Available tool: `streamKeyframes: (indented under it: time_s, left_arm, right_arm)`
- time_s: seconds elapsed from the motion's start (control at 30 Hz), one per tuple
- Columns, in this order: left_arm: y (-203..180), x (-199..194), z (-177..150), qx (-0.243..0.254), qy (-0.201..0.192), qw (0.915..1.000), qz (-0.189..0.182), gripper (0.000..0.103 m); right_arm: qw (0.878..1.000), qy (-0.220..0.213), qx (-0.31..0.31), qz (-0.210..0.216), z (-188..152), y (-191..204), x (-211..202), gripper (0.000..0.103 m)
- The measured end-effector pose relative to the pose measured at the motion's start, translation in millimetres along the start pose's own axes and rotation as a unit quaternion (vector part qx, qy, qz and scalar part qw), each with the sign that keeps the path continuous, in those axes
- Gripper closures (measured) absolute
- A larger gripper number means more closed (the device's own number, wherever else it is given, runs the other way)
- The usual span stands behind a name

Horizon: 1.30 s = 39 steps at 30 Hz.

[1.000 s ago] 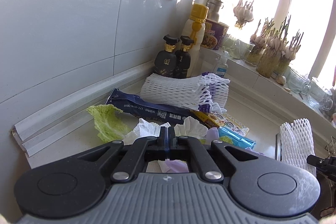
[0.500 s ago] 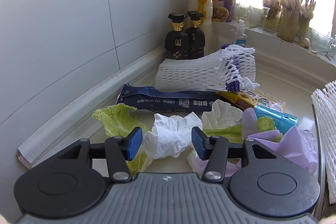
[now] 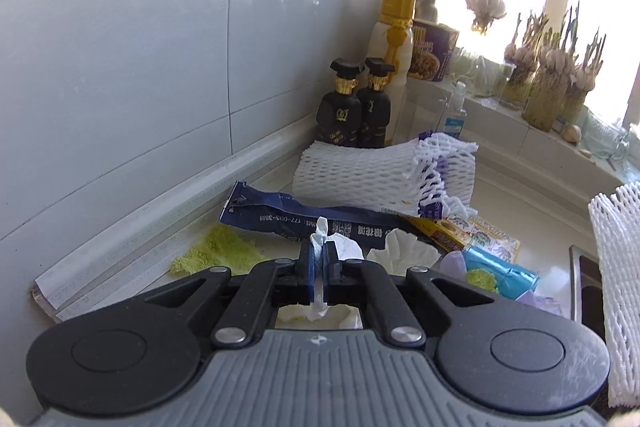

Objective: Collect trash
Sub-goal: 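Lift the tissue and foam net and carry both toward the cream bin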

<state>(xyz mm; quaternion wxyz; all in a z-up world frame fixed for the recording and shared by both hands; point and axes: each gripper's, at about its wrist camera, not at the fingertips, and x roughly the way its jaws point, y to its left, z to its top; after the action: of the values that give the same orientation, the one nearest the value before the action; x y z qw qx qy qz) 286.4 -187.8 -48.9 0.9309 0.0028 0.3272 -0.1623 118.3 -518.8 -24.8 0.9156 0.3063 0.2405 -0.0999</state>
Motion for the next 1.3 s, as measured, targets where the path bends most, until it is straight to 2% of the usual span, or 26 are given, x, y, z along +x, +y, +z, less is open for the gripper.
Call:
streamKeyframes:
  time_s: [0.3, 0.53, 0.7, 0.97, 1.3]
  left_arm:
    - [23.4, -46.0, 23.0, -0.052, -0.045, 0.9969, -0.038, 0.1]
    - [45.4, -85.1, 23.5, -0.074, -0.069, 0.9933, -0.056, 0.1]
    - [65.0, -107.2, 6.4, -0.08, -0.068, 0.9928, -0.057, 0.1]
    - [97.5, -133.1, -38.7, -0.077, -0.042, 0.9957, -0.03, 0.1]
    - [141.4, -149.8, -90.9, -0.108, 0.002, 0.994, 0.017, 0.1]
  right_arm:
    - [0.999, -0.023, -0.006, 0.036, 5.0, 32.8, -22.1, 0.093]
    - [0.998, -0.02, -0.024, 0.062, -4.5, 62.8, -37.9, 0.093]
    - [0.996, 0.004, -0.034, 0.087, -22.6, 85.1, -46.7, 0.093]
    - [0.988, 0.061, -0.065, 0.123, -66.9, 120.4, -53.7, 0.093]
    - [0.969, 0.138, -0.119, 0.169, -125.8, 168.3, -54.9, 0.093]
